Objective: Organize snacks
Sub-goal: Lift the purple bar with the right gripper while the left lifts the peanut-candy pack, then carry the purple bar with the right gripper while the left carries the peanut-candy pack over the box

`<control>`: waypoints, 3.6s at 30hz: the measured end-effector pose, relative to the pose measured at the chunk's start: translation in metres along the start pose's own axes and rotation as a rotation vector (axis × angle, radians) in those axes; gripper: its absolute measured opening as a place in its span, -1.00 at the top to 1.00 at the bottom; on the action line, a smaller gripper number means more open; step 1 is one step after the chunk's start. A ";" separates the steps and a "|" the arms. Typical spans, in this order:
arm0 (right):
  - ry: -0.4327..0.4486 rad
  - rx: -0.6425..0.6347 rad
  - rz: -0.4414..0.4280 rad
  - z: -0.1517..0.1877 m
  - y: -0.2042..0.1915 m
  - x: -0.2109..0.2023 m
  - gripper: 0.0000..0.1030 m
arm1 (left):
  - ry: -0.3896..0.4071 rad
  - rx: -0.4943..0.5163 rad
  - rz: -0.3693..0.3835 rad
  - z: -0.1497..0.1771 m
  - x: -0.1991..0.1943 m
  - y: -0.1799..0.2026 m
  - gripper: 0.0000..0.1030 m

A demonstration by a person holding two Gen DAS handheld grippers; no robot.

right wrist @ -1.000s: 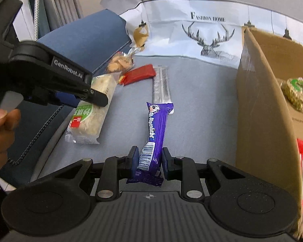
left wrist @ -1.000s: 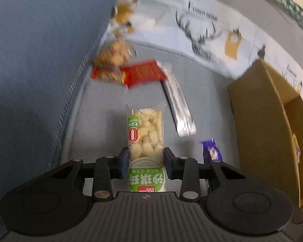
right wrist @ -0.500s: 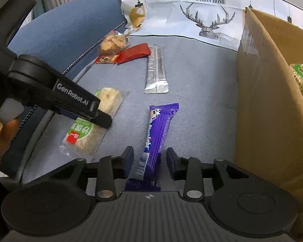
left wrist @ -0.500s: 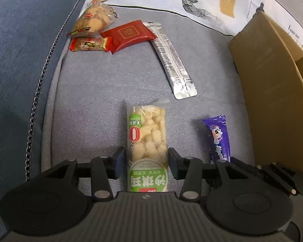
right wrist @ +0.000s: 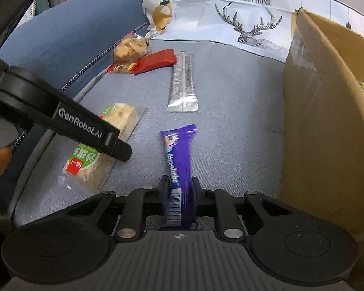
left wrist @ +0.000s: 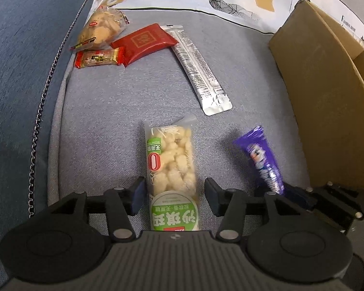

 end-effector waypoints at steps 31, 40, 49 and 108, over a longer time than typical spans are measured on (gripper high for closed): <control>-0.019 -0.001 -0.023 0.002 -0.001 0.003 0.62 | 0.008 0.021 -0.002 0.001 0.001 0.003 -0.07; -0.019 -0.004 -0.023 0.002 0.000 0.003 0.62 | 0.012 0.036 -0.008 0.002 0.002 0.005 -0.08; -0.008 -0.023 -0.005 0.002 -0.002 0.003 0.67 | 0.029 0.041 -0.019 0.000 0.000 0.003 0.22; 0.412 0.199 0.383 0.007 0.230 -0.187 0.69 | 0.601 0.036 0.463 -0.028 -0.117 0.157 0.22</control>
Point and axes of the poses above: each gripper's, at about its wrist camera, not at the fingertips, and x roughly the way its jaws point, y to its right, z to its underside, the point moved 6 cm from there along x, roughly the way its jaws point, and after that the axes turned 15 degrees about -x, right-handed, at the moved point
